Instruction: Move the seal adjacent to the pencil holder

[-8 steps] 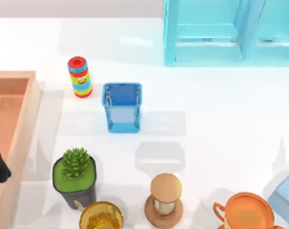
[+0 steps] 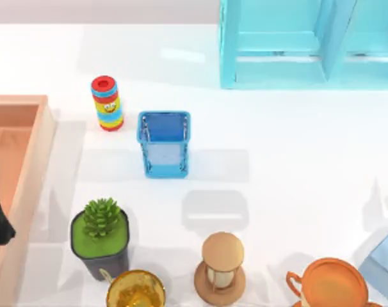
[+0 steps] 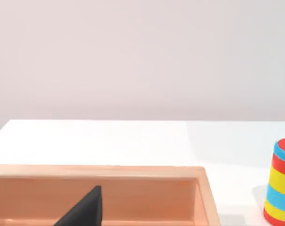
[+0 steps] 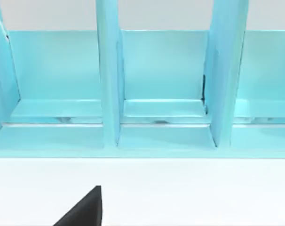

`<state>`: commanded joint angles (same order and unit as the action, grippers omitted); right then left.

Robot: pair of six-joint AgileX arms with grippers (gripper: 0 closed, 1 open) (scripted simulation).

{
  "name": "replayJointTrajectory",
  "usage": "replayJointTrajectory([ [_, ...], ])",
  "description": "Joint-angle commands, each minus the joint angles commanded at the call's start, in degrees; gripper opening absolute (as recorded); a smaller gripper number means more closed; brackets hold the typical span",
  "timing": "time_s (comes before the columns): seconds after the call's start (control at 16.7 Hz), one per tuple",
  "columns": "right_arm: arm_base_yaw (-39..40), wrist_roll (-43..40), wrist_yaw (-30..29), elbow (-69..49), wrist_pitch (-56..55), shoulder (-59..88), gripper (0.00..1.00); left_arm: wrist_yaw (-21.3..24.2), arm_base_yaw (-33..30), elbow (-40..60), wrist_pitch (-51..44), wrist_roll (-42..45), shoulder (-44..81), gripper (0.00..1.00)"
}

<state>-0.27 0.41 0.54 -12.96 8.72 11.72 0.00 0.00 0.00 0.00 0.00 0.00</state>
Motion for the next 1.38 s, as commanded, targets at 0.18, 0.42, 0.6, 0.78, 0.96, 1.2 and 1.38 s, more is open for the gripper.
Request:
replayJointTrajectory([
  [0.18,-0.54,-0.87,0.38,-11.39,9.0,13.04,1.0,0.0,0.0,0.0,0.0,0.0,0.0,1.0],
  [0.42,-1.79,-3.46,0.61,-28.5,24.04,34.91,1.0,0.0,0.0,0.0,0.0,0.0,0.0,1.0],
  [0.6,-3.42,-6.01,0.36,-41.47,36.02,52.36,1.0,0.0,0.0,0.0,0.0,0.0,0.0,1.0],
  [0.78,-5.85,-8.59,-0.11,-53.34,47.27,68.68,1.0,0.0,0.0,0.0,0.0,0.0,0.0,1.0],
  [0.96,-8.92,-11.06,-0.48,-63.4,56.62,81.93,1.0,0.0,0.0,0.0,0.0,0.0,0.0,1.0],
  [1.2,-13.13,-14.0,-0.61,-74.16,64.25,92.52,1.0,0.0,0.0,0.0,0.0,0.0,0.0,1.0],
  [1.38,-15.4,-15.43,-0.59,-79.1,66.55,95.35,1.0,0.0,0.0,0.0,0.0,0.0,0.0,1.0],
])
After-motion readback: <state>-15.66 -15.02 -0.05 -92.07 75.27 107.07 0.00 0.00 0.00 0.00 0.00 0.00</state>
